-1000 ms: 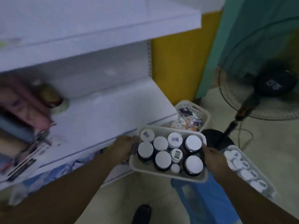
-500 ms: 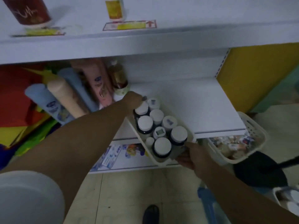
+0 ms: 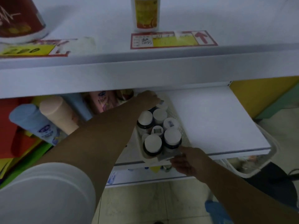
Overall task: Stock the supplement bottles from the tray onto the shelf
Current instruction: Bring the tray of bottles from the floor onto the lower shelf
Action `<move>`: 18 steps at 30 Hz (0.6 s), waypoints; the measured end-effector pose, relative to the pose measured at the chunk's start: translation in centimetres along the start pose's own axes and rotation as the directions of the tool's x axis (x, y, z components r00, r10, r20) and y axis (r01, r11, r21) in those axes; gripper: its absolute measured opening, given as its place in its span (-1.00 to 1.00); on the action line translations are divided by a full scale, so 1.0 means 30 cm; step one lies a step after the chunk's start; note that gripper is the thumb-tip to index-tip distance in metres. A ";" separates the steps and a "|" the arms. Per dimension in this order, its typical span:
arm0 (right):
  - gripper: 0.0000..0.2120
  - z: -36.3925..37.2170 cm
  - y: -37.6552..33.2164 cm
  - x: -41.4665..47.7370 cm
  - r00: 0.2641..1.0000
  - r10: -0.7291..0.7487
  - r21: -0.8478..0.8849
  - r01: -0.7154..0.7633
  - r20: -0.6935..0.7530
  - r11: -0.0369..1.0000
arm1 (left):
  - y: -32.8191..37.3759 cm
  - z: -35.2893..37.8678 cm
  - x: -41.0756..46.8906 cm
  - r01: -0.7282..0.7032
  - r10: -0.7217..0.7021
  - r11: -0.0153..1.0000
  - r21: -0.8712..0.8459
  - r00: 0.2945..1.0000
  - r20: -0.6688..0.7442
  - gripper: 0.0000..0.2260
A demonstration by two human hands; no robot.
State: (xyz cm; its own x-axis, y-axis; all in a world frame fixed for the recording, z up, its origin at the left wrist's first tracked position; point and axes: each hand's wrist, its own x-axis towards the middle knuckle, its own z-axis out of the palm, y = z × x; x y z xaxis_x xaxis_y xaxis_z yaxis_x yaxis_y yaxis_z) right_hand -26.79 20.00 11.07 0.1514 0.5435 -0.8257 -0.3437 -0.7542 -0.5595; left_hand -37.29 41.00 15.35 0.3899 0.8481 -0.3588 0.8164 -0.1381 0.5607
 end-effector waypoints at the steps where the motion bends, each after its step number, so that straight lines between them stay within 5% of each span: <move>1: -0.63 -0.001 -0.003 0.007 1.000 -0.004 -0.032 0.004 0.001 0.999 | -0.003 0.002 0.017 0.002 -0.002 0.999 0.034 1.000 0.012 -0.60; 13: -0.52 -0.002 0.018 0.016 0.985 -0.109 -0.265 0.071 -0.131 0.962 | -0.067 0.056 0.071 -0.132 0.189 0.888 0.441 0.978 -0.087 -0.49; 18: -0.50 -0.078 0.065 0.008 0.920 -0.356 -0.560 0.210 -0.165 0.801 | -0.022 0.079 0.014 -0.181 0.249 0.769 0.613 0.968 -0.026 -0.41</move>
State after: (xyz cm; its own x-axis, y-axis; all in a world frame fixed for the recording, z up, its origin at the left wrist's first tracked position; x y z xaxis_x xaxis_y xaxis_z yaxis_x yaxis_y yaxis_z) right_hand -25.25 17.79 9.61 0.4141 0.7078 -0.5724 0.2757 -0.6968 -0.6622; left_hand -36.65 40.24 13.05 0.5692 0.8003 -0.1885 0.8186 -0.5731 0.0387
